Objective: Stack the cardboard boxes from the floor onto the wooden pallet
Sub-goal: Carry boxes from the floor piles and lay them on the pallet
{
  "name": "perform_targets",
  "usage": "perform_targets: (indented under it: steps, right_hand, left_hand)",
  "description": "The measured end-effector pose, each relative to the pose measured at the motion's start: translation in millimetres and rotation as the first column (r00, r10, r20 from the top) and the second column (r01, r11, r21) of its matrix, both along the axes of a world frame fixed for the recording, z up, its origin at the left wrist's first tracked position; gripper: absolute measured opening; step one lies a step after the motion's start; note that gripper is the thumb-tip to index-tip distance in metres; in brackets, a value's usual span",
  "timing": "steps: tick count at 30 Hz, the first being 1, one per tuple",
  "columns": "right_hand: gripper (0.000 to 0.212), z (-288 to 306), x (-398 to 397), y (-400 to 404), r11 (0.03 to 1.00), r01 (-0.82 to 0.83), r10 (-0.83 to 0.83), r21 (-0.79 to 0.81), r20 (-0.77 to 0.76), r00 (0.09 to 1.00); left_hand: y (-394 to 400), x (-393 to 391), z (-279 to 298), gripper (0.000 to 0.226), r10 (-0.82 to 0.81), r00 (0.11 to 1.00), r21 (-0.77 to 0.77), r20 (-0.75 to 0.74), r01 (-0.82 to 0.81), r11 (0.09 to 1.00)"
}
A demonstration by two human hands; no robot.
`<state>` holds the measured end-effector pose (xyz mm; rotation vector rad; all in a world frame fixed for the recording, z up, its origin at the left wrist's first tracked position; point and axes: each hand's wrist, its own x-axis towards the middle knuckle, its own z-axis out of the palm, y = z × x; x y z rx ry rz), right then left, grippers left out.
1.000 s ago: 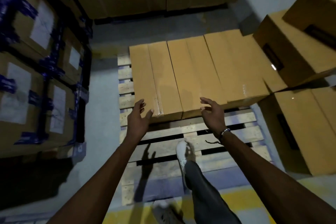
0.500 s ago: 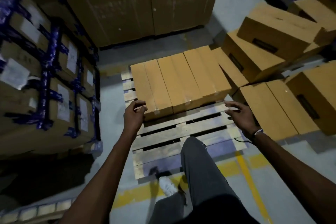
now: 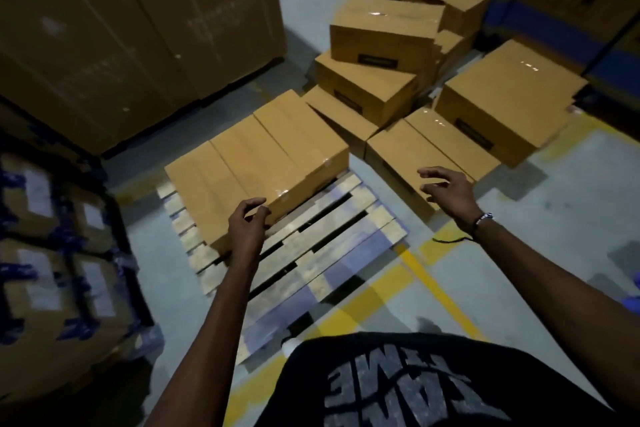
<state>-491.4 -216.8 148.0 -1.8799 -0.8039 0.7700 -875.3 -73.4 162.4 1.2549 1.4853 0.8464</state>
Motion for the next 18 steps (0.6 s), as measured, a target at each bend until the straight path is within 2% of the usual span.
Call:
perform_targets:
  steps: [10,18]
  right_hand:
    - [0.030,7,172,-110,0.994,0.104,-0.104,0.033,-0.025,0.994]
    - [0.029,-3,253,-115,0.989,0.145,-0.142,0.017,-0.095,0.985]
  left_hand:
    - [-97,211,-30,0.010,-0.038,0.996,-0.084,0.085,0.045,0.995]
    - [-118,329,-15,0.008,-0.119,0.986,-0.080,0.117,0.128,0.989]
